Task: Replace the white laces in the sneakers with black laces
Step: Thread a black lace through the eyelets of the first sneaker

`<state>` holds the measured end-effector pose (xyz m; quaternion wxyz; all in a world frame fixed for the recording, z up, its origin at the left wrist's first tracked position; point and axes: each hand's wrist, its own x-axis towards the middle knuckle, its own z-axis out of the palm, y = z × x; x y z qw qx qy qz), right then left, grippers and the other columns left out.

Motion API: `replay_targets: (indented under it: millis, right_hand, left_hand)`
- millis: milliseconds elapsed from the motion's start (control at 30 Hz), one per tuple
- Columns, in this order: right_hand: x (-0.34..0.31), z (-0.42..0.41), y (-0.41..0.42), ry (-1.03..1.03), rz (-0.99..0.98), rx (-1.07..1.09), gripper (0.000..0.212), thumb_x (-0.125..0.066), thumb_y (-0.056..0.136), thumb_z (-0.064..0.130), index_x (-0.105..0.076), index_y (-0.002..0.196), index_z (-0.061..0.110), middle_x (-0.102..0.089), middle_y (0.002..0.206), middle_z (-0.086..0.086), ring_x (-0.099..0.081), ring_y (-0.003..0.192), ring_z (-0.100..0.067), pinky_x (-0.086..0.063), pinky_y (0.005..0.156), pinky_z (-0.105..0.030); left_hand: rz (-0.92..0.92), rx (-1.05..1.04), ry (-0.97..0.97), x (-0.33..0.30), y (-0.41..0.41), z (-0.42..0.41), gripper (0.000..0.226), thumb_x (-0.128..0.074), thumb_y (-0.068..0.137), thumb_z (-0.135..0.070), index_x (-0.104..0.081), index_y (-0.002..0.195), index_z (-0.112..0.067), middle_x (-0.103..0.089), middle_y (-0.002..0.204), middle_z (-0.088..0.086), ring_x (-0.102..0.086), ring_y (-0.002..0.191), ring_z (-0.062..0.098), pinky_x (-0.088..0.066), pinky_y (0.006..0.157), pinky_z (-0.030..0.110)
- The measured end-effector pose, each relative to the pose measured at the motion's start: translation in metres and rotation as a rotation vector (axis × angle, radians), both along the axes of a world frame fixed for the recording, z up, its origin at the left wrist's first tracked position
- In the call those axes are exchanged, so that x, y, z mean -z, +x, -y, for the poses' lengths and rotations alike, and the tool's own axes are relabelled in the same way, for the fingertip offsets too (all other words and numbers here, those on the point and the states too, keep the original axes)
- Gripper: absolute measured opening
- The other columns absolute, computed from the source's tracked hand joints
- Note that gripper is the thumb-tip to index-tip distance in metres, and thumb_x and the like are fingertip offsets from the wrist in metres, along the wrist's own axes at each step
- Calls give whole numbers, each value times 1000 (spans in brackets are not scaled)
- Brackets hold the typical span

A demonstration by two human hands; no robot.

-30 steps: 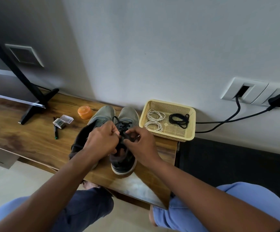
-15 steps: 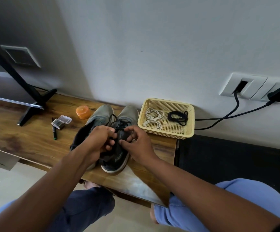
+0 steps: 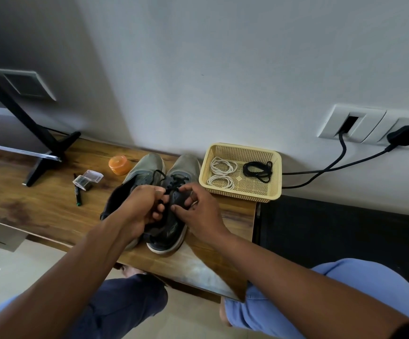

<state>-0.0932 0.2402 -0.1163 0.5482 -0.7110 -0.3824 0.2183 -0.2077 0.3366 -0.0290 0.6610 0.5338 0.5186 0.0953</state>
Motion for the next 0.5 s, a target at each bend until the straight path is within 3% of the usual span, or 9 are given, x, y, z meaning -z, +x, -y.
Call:
replay_targets:
  millis: [233,500]
  right_hand:
    - [0,-1,-5,-1,28,24,29,-79,76,37,-63,101,32,-59,81,9,-53,68,-9,-52,65,-36]
    - [-3,1,-8,-2,133,19,43,-88,74,45,-58,102,31,-54,87,11,-51,72,-9,-45,61,-27]
  left_hand:
    - [35,-32,-10,-5,3,6,27,-42,108,-14,-58,87,-14,-52,71,2,-44,49,8,-36,41,19]
    - [25,-13,2,-10,2,11,25,-43,108,-14,-59,89,-12,-52,72,3,-45,50,9,-37,49,23]
